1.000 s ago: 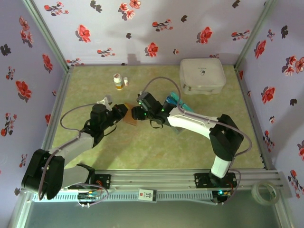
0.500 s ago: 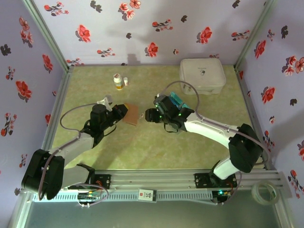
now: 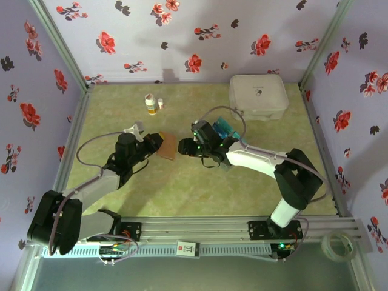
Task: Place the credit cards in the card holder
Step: Open the card holder at the center of the table.
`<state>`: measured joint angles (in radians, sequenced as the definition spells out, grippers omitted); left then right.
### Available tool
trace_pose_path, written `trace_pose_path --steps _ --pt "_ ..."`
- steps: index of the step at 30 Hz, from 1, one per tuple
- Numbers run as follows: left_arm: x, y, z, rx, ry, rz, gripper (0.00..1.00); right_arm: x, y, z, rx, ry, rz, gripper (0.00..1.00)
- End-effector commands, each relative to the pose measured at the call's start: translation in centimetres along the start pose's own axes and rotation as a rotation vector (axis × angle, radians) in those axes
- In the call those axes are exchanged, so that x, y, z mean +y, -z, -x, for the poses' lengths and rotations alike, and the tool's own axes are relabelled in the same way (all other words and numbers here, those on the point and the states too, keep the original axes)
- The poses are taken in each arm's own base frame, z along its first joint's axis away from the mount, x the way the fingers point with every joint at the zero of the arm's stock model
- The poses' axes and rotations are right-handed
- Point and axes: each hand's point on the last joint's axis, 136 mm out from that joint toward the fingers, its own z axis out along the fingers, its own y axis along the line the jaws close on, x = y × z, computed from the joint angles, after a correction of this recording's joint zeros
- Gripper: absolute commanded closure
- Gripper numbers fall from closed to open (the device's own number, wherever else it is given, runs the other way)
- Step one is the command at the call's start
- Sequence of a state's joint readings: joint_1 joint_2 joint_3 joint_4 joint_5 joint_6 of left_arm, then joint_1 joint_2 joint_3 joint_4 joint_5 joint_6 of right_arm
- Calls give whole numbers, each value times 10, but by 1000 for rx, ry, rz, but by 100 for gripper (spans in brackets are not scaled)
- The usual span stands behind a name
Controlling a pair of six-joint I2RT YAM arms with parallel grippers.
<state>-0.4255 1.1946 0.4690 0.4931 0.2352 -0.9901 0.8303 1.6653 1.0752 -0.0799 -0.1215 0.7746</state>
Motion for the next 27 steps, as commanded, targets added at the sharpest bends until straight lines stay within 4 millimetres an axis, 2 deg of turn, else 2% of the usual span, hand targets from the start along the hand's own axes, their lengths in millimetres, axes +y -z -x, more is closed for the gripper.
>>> trace_pose_path --steps 1,7,11,16,17,19,22,27 --pt "-2 0 1 -12 -26 -9 100 13 -6 13 -17 -23 52 59" --pt "12 -3 -9 4 -22 12 100 14 -9 13 1 -24 73 99" --pt "29 -7 -19 20 -19 34 100 16 -5 12 13 -12 81 100" --pt "50 -12 -33 41 -20 63 100 31 9 12 11 -25 153 100" --pt "53 -13 -34 42 -19 63 97 34 11 12 12 -27 167 100" --pt "57 -15 -38 45 -16 57 77 42 17 14 7 -32 197 100" --pt "60 -18 -41 48 -7 45 58 51 22 15 5 -35 229 100" --pt "62 -20 -46 58 1 31 43 66 24 18 8 -39 275 100"
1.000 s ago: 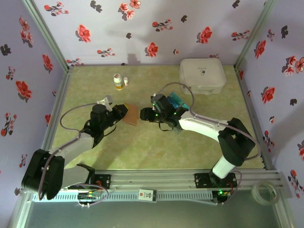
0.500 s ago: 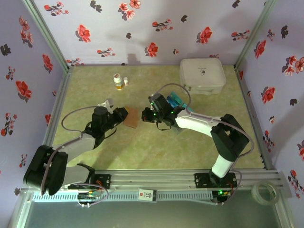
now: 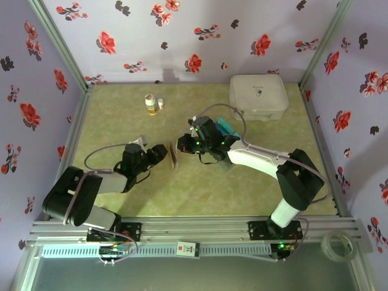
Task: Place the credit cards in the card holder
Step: Open the card holder at the center of the table.
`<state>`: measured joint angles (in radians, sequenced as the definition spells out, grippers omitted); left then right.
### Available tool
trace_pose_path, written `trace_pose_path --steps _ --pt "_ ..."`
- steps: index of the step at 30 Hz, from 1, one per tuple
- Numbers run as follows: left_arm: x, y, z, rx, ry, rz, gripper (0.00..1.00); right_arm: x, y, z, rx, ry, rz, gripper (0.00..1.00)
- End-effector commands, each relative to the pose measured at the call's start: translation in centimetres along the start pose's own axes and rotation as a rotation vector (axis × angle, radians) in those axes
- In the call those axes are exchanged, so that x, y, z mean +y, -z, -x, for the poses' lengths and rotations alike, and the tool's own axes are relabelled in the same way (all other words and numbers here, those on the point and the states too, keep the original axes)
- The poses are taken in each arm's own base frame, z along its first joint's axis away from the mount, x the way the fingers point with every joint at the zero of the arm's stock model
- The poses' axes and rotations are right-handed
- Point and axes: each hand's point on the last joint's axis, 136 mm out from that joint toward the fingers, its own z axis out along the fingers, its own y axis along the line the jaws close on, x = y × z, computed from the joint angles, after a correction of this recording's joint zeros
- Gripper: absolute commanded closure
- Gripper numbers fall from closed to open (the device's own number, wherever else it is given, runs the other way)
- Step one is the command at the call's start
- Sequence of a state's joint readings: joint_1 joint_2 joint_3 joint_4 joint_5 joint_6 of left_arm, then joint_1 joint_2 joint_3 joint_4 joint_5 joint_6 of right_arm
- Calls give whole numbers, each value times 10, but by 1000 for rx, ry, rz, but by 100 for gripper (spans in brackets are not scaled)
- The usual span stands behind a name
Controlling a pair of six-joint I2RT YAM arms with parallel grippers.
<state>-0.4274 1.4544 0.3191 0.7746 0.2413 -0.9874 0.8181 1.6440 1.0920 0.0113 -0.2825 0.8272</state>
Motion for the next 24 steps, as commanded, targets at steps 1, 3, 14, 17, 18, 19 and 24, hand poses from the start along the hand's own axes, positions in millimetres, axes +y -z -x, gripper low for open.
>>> trace_pose_path --steps 1,3,14,17,18,19,24 --pt "-13 0 3 -21 -26 -71 42 27 4 7 -12 -4 82 100" --pt "-15 0 3 -22 -30 -76 39 29 3 7 -11 -6 88 100" --pt "5 11 -7 12 -55 11 37 18 1 0 -24 -38 114 100" --pt "16 16 -11 48 -86 98 37 8 2 -5 -32 -60 128 100" --pt "15 18 -8 52 -110 118 37 4 2 -6 -35 -68 132 100" --pt "17 20 -8 61 -125 148 37 -2 1 -9 -35 -77 133 100" --pt "29 30 -9 127 -223 295 37 -29 2 -19 -41 -114 119 100"
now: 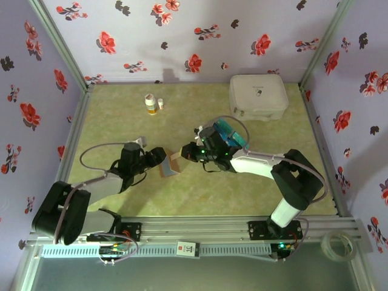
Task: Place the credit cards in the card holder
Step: Open the card holder at the center of the table.
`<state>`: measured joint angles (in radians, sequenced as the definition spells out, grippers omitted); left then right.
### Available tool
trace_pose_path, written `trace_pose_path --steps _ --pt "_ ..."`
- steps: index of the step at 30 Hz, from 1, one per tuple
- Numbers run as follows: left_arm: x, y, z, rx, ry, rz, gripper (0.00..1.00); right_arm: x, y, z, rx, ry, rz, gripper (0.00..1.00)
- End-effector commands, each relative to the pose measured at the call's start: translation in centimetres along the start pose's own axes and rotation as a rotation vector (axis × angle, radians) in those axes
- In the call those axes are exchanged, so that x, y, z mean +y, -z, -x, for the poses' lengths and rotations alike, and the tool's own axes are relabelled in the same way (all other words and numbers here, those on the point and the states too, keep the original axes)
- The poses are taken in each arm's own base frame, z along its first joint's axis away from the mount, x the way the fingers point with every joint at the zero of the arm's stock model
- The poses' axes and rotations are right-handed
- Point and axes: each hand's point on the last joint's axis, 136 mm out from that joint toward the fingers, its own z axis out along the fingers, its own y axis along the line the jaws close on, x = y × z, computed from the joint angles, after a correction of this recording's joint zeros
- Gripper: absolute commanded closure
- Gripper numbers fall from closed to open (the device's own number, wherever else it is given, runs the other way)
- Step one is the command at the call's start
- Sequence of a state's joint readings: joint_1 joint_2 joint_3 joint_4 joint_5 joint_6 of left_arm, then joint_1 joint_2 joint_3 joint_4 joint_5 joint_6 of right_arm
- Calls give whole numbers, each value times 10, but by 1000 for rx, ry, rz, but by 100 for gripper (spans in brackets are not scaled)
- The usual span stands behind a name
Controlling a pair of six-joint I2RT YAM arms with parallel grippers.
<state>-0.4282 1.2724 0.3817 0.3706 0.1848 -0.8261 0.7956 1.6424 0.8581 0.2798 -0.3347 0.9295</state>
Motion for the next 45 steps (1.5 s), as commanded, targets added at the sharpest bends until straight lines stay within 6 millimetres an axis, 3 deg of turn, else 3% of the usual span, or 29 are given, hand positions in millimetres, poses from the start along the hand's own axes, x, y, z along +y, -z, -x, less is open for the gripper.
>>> trace_pose_path --steps 1,13,24,25,29,31,39,45 --pt "21 7 -11 89 -120 162 37 7 11 8 -42 -15 66 100" --pt "25 -1 -28 197 -301 317 38 -41 30 -3 -55 -26 -60 100" --pt "-4 -15 -39 251 -470 343 37 -73 30 -22 -19 -34 -156 100" --pt "-5 -16 -41 255 -478 345 37 -74 30 -22 -18 -34 -159 100" --pt "-6 -22 -49 282 -508 358 37 -70 37 -21 -25 -25 -164 71" --pt "-7 -24 -52 292 -516 363 37 -65 43 -19 -33 -15 -165 65" --pt "-1 -32 -67 324 -662 482 38 -53 68 -12 -77 25 -180 60" --pt "0 -37 -73 340 -738 566 38 -51 69 -13 -80 29 -176 60"
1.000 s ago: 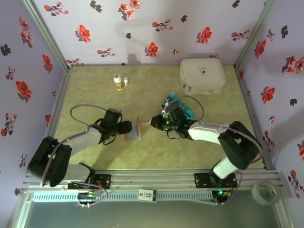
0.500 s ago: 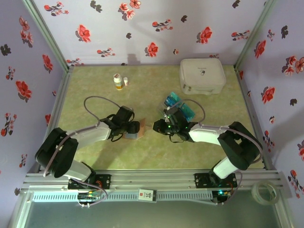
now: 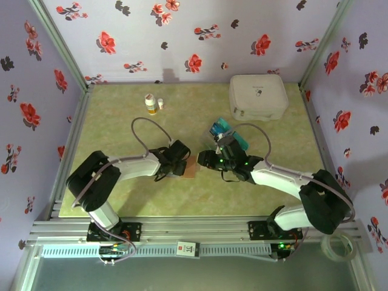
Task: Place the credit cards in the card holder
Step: Open the card holder at the center of the table.
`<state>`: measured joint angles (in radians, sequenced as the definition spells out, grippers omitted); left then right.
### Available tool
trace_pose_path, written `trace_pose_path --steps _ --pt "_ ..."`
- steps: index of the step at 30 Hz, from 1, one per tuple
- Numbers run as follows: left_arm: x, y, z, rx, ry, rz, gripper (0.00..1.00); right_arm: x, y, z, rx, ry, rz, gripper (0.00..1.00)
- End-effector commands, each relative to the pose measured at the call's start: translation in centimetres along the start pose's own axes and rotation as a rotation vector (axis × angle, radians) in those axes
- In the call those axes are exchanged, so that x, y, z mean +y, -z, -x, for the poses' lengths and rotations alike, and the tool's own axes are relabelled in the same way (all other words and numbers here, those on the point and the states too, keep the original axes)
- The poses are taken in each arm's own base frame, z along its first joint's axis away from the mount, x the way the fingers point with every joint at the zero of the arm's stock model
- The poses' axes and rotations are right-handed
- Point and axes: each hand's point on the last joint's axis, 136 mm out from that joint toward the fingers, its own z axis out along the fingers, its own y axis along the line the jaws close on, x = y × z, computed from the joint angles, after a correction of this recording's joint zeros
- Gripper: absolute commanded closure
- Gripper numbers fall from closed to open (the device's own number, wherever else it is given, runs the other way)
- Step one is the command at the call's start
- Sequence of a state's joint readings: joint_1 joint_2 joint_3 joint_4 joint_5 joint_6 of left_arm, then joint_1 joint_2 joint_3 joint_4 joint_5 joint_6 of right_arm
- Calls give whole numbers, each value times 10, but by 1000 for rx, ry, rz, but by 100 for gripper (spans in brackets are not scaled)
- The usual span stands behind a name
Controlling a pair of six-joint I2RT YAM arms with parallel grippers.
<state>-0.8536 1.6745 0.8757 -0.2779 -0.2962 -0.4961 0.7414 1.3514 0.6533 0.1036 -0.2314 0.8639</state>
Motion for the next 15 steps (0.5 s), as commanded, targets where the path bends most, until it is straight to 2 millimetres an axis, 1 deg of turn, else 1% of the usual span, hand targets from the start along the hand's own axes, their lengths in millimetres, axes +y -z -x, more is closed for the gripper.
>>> trace_pose_path --steps 1,6,8,11,15 --pt "11 -1 -8 35 -42 86 38 -3 2 0 -9 21 -22 61" --pt "7 17 8 -9 -5 48 34 -1 -6 -7 16 31 -21 64" --pt "6 28 18 -30 21 23 32 1 -11 -11 28 39 -21 68" --pt "7 43 31 -61 80 -23 30 4 -20 -18 49 50 -20 79" --pt "13 61 43 -97 122 -52 29 16 -32 -23 69 68 -7 89"
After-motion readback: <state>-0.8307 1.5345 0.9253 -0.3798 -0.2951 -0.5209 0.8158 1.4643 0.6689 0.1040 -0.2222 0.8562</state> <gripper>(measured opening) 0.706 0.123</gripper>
